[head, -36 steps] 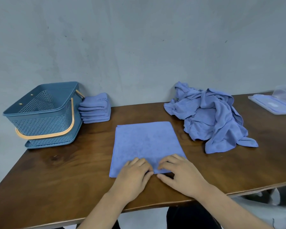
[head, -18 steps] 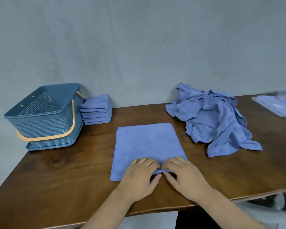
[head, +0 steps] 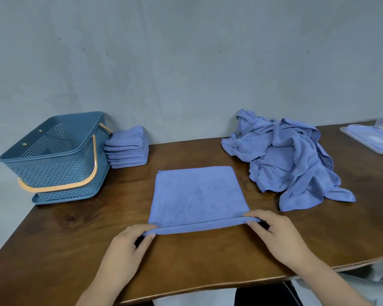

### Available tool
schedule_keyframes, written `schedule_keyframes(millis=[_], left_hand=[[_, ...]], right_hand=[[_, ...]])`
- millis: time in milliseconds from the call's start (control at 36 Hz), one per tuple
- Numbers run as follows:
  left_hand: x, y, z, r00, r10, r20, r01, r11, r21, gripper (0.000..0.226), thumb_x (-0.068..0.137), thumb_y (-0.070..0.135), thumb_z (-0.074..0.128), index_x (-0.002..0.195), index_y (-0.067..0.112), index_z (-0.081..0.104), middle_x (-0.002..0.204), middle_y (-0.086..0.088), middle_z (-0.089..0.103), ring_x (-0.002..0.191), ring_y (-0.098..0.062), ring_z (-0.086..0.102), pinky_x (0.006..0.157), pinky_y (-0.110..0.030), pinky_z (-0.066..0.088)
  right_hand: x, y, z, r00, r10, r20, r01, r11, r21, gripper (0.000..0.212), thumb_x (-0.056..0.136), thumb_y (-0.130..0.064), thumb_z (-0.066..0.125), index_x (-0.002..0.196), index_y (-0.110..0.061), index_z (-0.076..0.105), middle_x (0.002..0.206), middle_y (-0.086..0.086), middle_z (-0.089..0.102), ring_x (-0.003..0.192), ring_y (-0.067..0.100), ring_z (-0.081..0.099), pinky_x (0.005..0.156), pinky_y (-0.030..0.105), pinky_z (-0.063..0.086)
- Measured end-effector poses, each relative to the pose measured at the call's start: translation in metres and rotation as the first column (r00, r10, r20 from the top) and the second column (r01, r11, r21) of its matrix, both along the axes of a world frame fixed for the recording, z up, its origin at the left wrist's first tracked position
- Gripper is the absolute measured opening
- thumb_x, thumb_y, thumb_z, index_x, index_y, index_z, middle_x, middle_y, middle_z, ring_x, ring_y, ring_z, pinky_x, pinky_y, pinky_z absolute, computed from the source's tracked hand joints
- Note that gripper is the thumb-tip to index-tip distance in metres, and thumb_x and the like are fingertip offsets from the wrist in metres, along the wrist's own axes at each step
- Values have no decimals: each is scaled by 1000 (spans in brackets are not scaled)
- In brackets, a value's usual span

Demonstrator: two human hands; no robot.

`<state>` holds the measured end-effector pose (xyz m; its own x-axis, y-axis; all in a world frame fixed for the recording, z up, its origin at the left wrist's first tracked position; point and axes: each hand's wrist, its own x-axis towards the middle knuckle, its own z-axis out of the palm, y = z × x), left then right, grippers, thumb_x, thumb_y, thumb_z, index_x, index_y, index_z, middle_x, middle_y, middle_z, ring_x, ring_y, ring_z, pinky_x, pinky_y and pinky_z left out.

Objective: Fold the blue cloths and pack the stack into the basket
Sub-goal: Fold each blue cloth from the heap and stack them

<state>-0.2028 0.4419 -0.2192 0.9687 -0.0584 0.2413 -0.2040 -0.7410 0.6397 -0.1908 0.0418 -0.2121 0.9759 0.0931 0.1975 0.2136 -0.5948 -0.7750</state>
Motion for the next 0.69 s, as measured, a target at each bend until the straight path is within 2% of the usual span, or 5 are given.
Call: schedule_keyframes(millis=[222,361,500,611,694], left_hand=[[7,-5,16,999,-16,-41,5,966,-259,22,97,14,75,104,34,81,114,18,76,117,-6,66,95,-20,48],[43,-12,40,997,-59,-57,28,900,-434,14,103,10,67,100,20,76,93,-1,75,90,-17,70,83,-34,50],[105,-19,58,998,-20,-67,-22,819,-574,27,96,35,63,101,10,72,92,-14,69,84,-26,64,78,-46,47],[160,-32,59,971,-13,-238,-155,724,-672,24,102,35,64,106,15,77,108,-10,79,107,-36,74,100,-60,57],[197,-38,49,901,84,-425,-377,636,-674,17,102,37,66,109,28,78,109,0,80,103,-26,77,93,-48,61]], right_hand=[[10,5,14,998,-9,-66,21,983,184,14,102,-25,69,108,-33,79,108,-12,78,106,8,71,97,33,55],[41,16,33,995,-59,-78,85,923,376,15,102,-20,69,104,-31,80,106,-7,79,106,11,73,99,36,55],[97,23,49,993,-91,-81,118,887,447,13,104,-23,66,109,-25,78,107,-3,78,110,18,70,101,44,54],[152,30,51,982,-139,-126,183,850,494,12,103,-21,67,108,-24,78,107,-6,79,111,14,72,102,42,55],[190,33,38,961,-191,-200,263,857,444,17,103,-31,68,118,-31,73,116,-12,75,117,11,67,101,35,54]])
